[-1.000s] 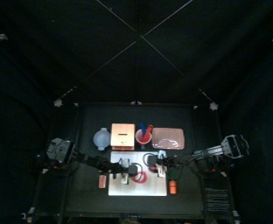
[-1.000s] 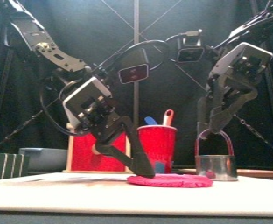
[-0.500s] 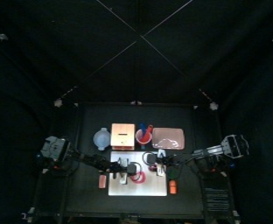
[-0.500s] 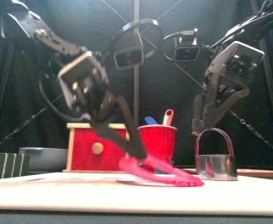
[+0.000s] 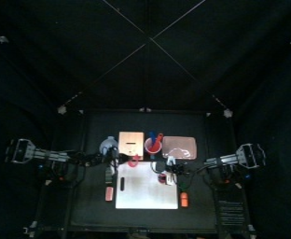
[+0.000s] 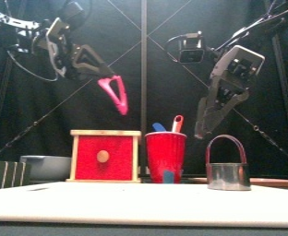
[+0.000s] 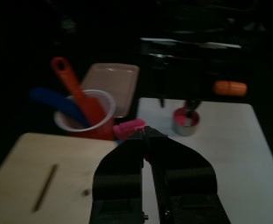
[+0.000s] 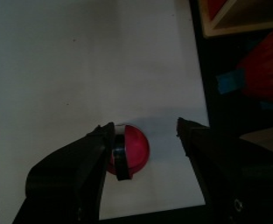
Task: Get the cutter from the drawer then cut the dough then place the extra dough in the bowl
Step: Place the extra dough in the bowl
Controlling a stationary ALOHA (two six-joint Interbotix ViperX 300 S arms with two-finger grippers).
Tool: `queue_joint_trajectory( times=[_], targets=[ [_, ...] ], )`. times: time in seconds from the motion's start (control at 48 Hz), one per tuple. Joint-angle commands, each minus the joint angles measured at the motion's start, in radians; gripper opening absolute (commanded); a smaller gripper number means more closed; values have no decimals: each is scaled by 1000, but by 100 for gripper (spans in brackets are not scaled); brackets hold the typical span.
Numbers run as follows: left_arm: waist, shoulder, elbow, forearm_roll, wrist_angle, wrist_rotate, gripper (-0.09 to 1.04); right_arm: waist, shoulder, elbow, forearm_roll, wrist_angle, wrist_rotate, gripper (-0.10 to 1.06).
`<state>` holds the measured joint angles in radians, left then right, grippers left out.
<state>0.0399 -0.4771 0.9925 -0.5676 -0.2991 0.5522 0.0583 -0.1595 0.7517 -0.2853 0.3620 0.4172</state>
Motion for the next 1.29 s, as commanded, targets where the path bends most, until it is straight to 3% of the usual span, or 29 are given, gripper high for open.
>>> queue_joint_trajectory(
  times=[0.021, 0.188, 0.354, 0.521, 0.75, 0.854, 1.125, 1.292],
  targets=[
    [110, -155, 40, 18, 25, 0, 39, -9, -23, -17, -2, -6, -2, 91],
    [273, -374, 129, 20, 178, -5, 39, -14, -23, -14, -2, -6, -2, 91],
    [371, -449, 186, 3, 318, -9, 39, -20, -20, -17, -3, -11, -5, 91],
    [405, -350, 215, 6, 293, -5, 39, -31, -15, -14, -3, -23, -5, 91],
    [405, -100, 201, 17, 249, -6, 42, -38, -12, -14, -2, -23, -2, 91],
    [402, -25, 199, 17, 236, -8, 51, -38, -11, -17, 2, -23, 2, 91],
    [402, -52, 227, -43, 175, -14, 97, -40, -9, -21, 8, -23, 3, 91],
    [397, -141, 239, -107, 126, -14, 102, -40, -9, -23, 12, -20, 3, 91]
  ],
)
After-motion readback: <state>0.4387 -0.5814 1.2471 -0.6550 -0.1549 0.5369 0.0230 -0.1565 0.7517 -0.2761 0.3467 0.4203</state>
